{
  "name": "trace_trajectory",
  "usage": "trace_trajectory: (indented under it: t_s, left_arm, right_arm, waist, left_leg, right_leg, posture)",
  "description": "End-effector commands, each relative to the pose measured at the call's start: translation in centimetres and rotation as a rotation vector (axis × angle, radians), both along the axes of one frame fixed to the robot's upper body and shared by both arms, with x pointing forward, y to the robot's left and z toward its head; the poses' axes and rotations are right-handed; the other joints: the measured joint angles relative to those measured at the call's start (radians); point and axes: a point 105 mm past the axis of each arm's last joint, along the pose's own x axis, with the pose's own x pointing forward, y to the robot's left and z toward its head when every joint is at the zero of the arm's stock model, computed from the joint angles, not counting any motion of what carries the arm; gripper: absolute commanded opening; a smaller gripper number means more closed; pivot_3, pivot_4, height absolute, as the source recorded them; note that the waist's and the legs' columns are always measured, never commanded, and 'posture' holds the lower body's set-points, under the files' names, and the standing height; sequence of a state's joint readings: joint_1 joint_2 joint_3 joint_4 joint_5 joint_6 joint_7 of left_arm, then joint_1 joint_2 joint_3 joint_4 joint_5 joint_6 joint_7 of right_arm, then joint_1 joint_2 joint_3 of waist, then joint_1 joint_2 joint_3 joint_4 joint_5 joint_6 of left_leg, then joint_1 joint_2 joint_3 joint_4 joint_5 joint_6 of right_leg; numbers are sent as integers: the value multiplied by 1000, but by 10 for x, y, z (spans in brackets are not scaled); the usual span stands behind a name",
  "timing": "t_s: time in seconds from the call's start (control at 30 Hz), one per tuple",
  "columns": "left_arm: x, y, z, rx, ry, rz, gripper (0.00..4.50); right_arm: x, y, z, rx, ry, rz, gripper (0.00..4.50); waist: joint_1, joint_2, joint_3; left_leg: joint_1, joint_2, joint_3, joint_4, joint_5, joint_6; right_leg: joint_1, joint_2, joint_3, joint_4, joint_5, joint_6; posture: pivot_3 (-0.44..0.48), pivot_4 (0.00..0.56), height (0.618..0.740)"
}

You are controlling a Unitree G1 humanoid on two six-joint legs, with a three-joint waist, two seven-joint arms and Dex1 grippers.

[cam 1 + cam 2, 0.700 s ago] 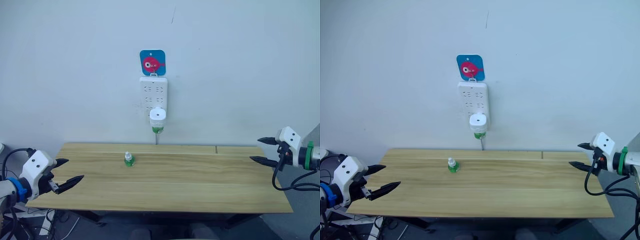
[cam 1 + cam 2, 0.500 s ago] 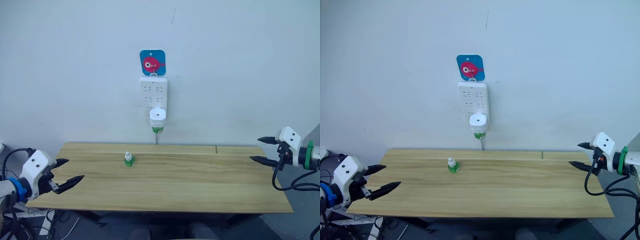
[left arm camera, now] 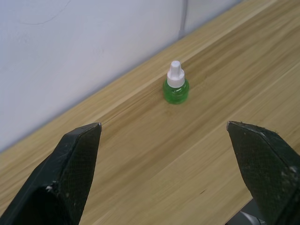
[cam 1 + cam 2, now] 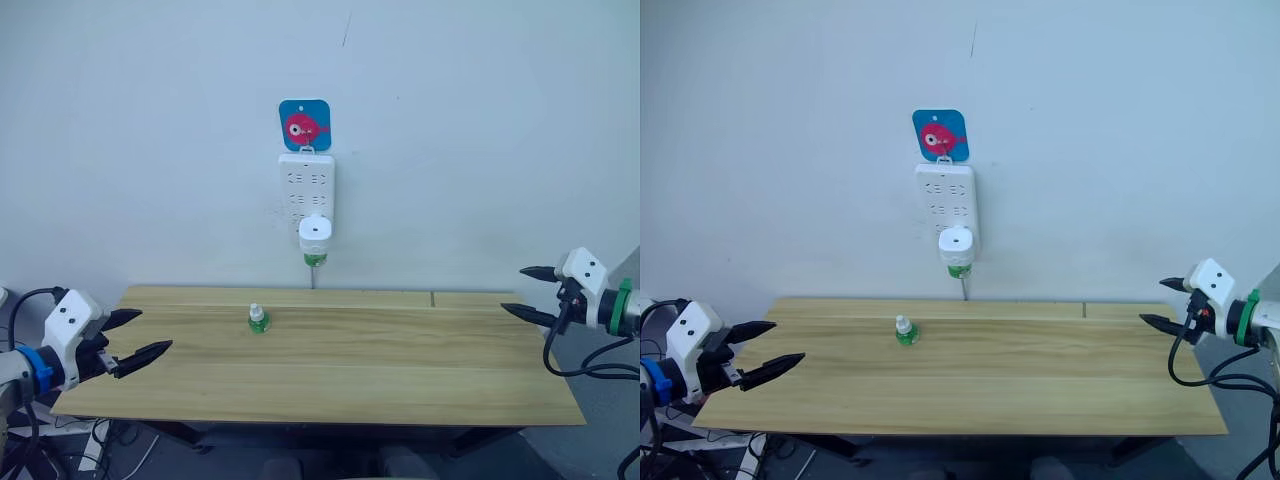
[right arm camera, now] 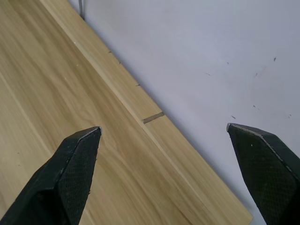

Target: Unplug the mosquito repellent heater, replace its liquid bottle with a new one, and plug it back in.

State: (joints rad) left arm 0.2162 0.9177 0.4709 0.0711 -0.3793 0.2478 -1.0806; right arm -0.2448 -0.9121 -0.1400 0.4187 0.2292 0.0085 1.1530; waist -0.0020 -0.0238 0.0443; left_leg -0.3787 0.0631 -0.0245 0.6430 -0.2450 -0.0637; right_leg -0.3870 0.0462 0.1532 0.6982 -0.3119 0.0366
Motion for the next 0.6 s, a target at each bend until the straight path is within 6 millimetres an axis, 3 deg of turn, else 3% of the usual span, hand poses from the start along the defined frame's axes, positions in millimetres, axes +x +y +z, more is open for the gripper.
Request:
trace_trajectory:
  t_s: [0.03, 0.37, 0.6]
  left_arm:
    - [5, 2, 6, -2, -27, 27, 4500]
    - [17, -9, 28, -133, -144, 15, 4500]
    - [23, -27, 37, -224, -106, -32, 4500]
  right_arm:
    - [3, 6, 20, 21, -84, 17, 4480]
    - [-4, 24, 27, 75, -104, 26, 4480]
    - [-29, 60, 30, 126, -44, 134, 4480]
  waist:
    - [-1, 0, 0]
    - [-2, 0, 0]
    - [-14, 1, 4]
  left_leg:
    - [0, 0, 0, 0, 0, 0]
    - [-1, 0, 0, 0, 0, 0]
    - [-1, 0, -1, 0, 0, 0]
  right_leg:
    - [0, 0, 0, 0, 0, 0]
    - [0, 0, 0, 0, 1, 1]
    - [-1, 0, 0, 0, 0, 0]
  posture:
    - [99, 0, 729]
    - [71, 8, 729]
    - [6, 45, 729]
